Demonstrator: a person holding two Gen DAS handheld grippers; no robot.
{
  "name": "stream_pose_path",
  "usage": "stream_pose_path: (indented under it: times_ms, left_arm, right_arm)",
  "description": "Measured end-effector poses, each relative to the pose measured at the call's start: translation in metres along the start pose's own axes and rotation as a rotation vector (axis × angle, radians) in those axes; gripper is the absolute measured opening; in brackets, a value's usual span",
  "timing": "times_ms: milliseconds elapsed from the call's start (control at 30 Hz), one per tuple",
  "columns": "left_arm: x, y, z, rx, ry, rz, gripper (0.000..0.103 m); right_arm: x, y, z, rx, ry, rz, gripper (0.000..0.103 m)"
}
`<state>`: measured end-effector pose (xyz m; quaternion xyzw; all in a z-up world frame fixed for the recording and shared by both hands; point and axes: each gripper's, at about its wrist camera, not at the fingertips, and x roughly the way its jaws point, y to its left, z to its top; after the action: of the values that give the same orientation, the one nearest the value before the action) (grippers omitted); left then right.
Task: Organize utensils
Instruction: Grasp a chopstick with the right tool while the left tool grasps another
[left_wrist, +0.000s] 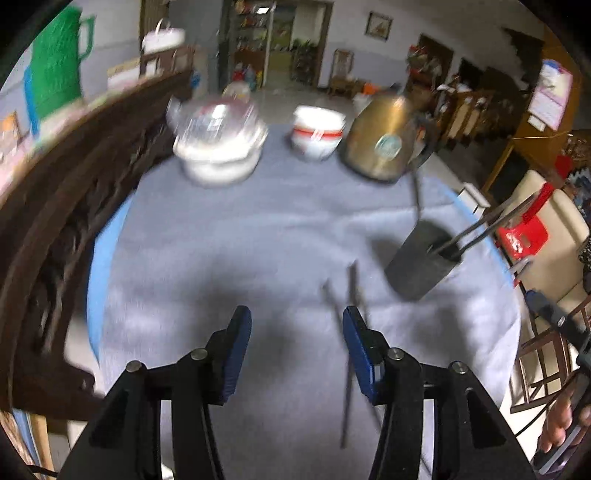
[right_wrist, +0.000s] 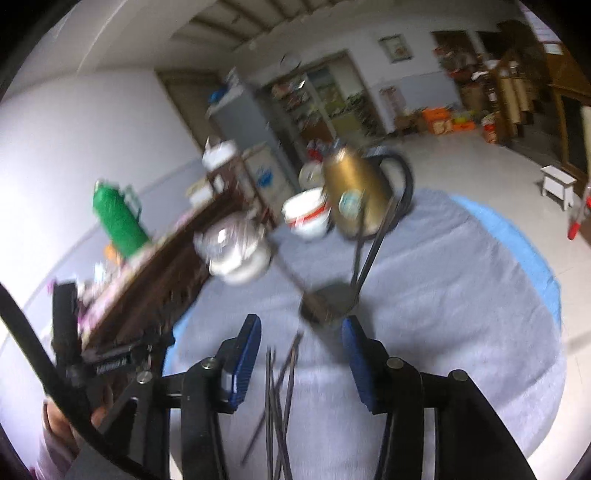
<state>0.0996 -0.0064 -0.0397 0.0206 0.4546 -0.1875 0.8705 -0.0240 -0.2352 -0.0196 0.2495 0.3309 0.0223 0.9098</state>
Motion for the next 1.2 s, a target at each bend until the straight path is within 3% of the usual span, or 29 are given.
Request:
stream_pose_path:
  times_ms: [33,200,333,533,933,967,1033,1200]
  left_arm:
    - [0.006,0.005,-0.006,-0.018,0.023,-0.003,0.052]
    - [0.027,0.025,-0.034,-0.103,0.111,-0.023,0.052]
    - [0.03,0.02,-0.051,-0.054,0.109,0.036,0.052]
    - [0.031,0.011,-0.059,0.023,0.06,0.136,0.052]
    - [0.029,0.005,-0.062,0.076,0.025,0.201,0.052]
    - [0.029,0.004,-0.062,0.077,0.024,0.201,0.052]
    - [0.028,0.003,-0.062,0.082,0.022,0.2,0.052]
    - [0.029,-0.004,-0.063,0.099,0.025,0.197,0.052]
  right_arm:
    - [0.01,0.003,-0.007,-0.011,0.039,0.008,0.04]
    - [0.073,0.015,-0.041,-0.029,0.239,0.064,0.03]
    - [0.107,0.024,-0.064,-0.042,0.327,0.073,0.029]
    - [0.118,0.021,-0.078,-0.029,0.379,0.057,0.03]
    - [0.147,0.03,-0.097,-0.082,0.47,0.001,0.029]
    - [0.148,0.031,-0.099,-0.09,0.473,-0.006,0.028]
    - [0.146,0.031,-0.1,-0.105,0.466,-0.021,0.014]
    - [0.142,0.018,-0.098,-0.074,0.454,-0.046,0.009]
